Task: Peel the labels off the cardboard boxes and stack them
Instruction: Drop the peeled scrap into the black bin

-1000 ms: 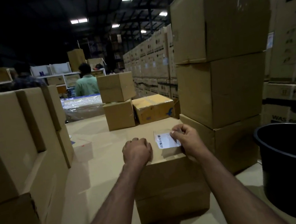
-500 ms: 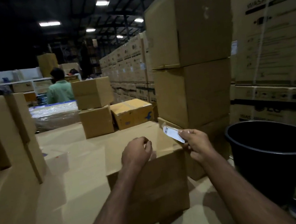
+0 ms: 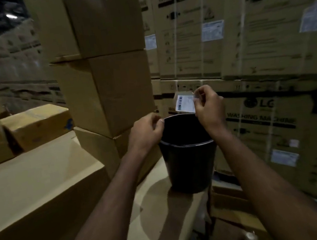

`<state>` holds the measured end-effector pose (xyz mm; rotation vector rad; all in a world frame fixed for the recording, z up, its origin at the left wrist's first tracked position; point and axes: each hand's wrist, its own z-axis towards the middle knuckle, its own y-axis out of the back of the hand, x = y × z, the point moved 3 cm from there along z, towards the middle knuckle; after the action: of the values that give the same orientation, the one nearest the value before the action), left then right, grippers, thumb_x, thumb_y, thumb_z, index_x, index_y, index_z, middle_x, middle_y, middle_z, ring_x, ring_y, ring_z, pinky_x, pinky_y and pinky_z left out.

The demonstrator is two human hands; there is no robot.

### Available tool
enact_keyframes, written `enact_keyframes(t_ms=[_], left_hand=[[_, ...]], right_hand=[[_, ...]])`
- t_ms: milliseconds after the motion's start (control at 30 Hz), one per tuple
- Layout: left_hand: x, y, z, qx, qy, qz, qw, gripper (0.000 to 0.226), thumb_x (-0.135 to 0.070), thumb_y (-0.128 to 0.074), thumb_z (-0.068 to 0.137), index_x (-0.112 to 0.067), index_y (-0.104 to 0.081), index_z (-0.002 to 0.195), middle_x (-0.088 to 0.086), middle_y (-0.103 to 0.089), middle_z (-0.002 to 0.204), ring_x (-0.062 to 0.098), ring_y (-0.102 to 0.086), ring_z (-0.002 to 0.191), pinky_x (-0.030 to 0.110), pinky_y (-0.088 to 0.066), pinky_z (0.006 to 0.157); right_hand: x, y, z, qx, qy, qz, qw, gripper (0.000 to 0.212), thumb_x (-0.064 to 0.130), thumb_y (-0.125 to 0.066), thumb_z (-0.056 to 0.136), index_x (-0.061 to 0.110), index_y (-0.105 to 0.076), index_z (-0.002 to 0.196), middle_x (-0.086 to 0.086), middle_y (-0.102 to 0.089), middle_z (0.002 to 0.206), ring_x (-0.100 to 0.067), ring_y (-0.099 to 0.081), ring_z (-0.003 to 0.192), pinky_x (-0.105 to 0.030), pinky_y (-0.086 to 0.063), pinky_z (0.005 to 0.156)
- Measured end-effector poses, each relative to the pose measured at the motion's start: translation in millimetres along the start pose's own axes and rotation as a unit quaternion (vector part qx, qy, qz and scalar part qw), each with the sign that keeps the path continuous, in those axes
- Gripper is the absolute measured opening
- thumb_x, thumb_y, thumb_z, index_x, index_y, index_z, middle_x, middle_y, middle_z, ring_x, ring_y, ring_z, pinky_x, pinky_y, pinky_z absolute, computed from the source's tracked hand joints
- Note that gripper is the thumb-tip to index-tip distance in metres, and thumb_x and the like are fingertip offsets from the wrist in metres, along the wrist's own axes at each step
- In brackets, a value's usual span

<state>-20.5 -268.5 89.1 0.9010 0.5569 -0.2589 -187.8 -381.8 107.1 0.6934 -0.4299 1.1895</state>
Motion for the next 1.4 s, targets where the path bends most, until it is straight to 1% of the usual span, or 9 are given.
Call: enact_keyframes(t_ms=[133,267,333,533,767,967,1067,1167,1400], left_hand=[[-8,-22,19,0.016,0.012,-0.012,1.0,0.026,-0.033,-0.052,0.1,-0.02,-0.065,0.118,0.001,-0.069,0.113,0.02,-0.065,0.104,0.044,-0.058,0.086],[-7,-38,17,0.035,0.007,0.003,0.999,0.028,-0.035,-0.052,0.099,-0.019,-0.067,0.117,0.0,-0.071,0.109,0.019,-0.066,0.098,0.044,-0.058,0.084],[-4,-40,13,0.045,0.012,0.003,0.999,0.029,-0.035,-0.052,0.1,-0.019,-0.066,0.118,0.0,-0.07,0.11,0.018,-0.065,0.099,0.043,-0.058,0.085],[0,-21,0,0.045,0.023,0.001,0.999,0.027,-0.034,-0.052,0.101,-0.019,-0.066,0.118,0.0,-0.07,0.109,0.016,-0.065,0.099,0.043,-0.058,0.085],[-6,27,-34,0.0,0.034,0.04,0.999,0.023,-0.034,-0.053,0.099,-0.021,-0.068,0.111,-0.004,-0.07,0.104,0.014,-0.065,0.096,0.037,-0.057,0.082],[27,105,-98,-0.063,0.103,0.136,0.983,0.026,-0.034,-0.053,0.099,-0.017,-0.07,0.108,0.0,-0.072,0.106,0.019,-0.065,0.099,0.039,-0.055,0.083],[55,147,-141,-0.104,0.155,0.161,0.969,0.029,-0.033,-0.052,0.099,-0.014,-0.071,0.111,0.003,-0.072,0.111,0.022,-0.064,0.104,0.041,-0.053,0.087],[76,175,-184,-0.143,0.192,0.173,0.955,0.028,-0.03,-0.053,0.1,-0.014,-0.07,0.115,0.002,-0.071,0.116,0.019,-0.063,0.107,0.033,-0.051,0.088],[119,199,-251,-0.198,0.27,0.219,0.916,0.031,-0.033,-0.054,0.099,-0.023,-0.064,0.127,0.002,-0.058,0.135,0.022,-0.048,0.127,0.036,-0.041,0.1]], right_hand=[[-17,-6,1,0.064,0.055,-0.127,0.988,0.016,0.01,-0.059,0.095,0.013,-0.066,0.109,-0.005,-0.071,0.101,-0.017,-0.065,0.09,-0.022,-0.049,0.069],[-36,-15,-3,0.179,0.018,-0.239,0.954,0.032,0.015,-0.064,0.091,0.02,-0.064,0.123,-0.005,-0.07,0.114,-0.025,-0.065,0.103,-0.035,-0.056,0.083],[-38,-16,-6,0.197,0.0,-0.226,0.954,0.036,0.019,-0.067,0.09,0.024,-0.063,0.125,-0.003,-0.069,0.118,-0.024,-0.064,0.108,-0.041,-0.056,0.089],[-25,-15,-19,0.168,0.036,-0.184,0.968,0.028,0.021,-0.064,0.092,0.02,-0.066,0.12,-0.003,-0.07,0.114,-0.021,-0.065,0.105,-0.042,-0.058,0.085],[26,-6,-56,0.104,0.114,-0.075,0.985,0.014,0.018,-0.056,0.096,0.012,-0.069,0.098,-0.002,-0.068,0.092,-0.016,-0.063,0.084,-0.031,-0.053,0.072],[89,-42,-117,0.165,0.19,0.071,0.965,0.011,0.013,-0.061,0.093,0.012,-0.071,0.098,0.0,-0.071,0.09,-0.014,-0.064,0.081,-0.032,-0.054,0.07],[121,-76,-151,0.217,0.226,0.115,0.943,0.011,0.012,-0.063,0.091,0.011,-0.072,0.097,-0.002,-0.07,0.093,-0.018,-0.065,0.084,-0.033,-0.054,0.071],[150,-102,-186,0.252,0.24,0.142,0.927,0.015,0.015,-0.062,0.092,0.012,-0.071,0.104,-0.004,-0.068,0.099,-0.02,-0.063,0.089,-0.036,-0.055,0.073],[185,-132,-235,0.277,0.243,0.105,0.924,0.032,0.019,-0.065,0.09,0.018,-0.066,0.123,-0.007,-0.06,0.126,-0.024,-0.049,0.119,-0.044,-0.046,0.099]])
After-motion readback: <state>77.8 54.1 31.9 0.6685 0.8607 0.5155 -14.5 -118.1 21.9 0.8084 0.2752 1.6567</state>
